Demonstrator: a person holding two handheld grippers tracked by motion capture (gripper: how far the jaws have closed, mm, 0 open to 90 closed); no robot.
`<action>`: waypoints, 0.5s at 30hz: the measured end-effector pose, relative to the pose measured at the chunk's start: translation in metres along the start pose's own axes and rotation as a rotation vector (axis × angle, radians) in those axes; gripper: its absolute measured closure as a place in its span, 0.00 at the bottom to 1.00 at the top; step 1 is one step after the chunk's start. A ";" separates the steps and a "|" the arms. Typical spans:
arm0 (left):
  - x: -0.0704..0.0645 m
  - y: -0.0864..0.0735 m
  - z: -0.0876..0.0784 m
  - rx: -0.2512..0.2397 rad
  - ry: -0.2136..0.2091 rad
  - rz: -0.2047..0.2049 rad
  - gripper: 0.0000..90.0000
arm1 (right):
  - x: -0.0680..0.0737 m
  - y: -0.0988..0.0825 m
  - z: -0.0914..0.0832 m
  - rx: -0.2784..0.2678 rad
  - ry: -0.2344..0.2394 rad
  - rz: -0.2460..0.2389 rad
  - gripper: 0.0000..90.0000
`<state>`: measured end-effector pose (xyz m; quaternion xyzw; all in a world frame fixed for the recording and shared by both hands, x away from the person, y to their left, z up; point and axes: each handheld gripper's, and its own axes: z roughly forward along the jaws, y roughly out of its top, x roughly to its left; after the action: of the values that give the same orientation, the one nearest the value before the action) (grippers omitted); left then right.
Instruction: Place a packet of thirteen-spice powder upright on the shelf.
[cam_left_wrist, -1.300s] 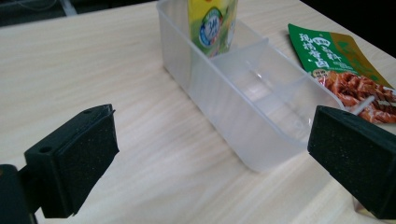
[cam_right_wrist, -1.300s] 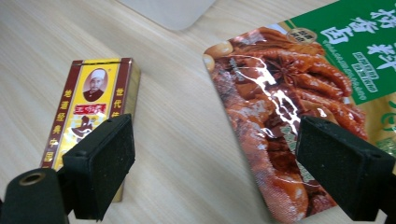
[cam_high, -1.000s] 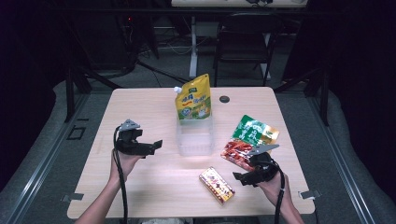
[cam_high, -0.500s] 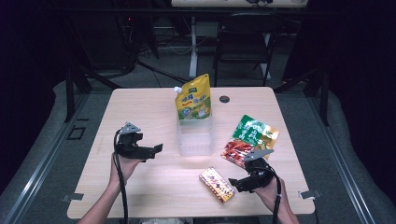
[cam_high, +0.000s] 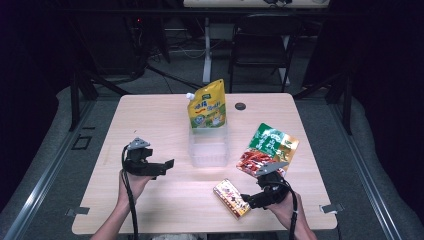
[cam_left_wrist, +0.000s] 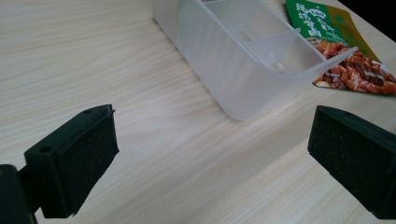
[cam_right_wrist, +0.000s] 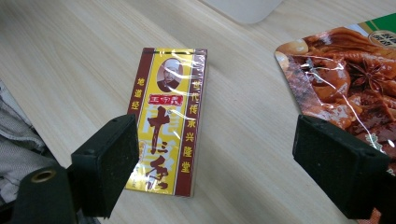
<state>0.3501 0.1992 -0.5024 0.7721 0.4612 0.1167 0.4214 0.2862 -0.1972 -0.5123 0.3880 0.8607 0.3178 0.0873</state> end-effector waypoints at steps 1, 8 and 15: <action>-0.001 0.000 0.000 0.002 0.000 0.002 0.01 | 0.001 0.001 0.001 0.003 0.004 0.004 0.16; -0.001 -0.001 0.005 0.011 -0.014 -0.010 0.01 | 0.014 0.009 0.011 0.049 0.009 -0.017 0.16; -0.003 -0.002 0.010 0.038 -0.024 0.001 0.01 | 0.026 0.020 0.030 0.093 0.009 -0.047 0.20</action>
<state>0.3526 0.1922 -0.5097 0.7815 0.4577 0.0988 0.4123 0.2931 -0.1538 -0.5211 0.3700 0.8838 0.2770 0.0725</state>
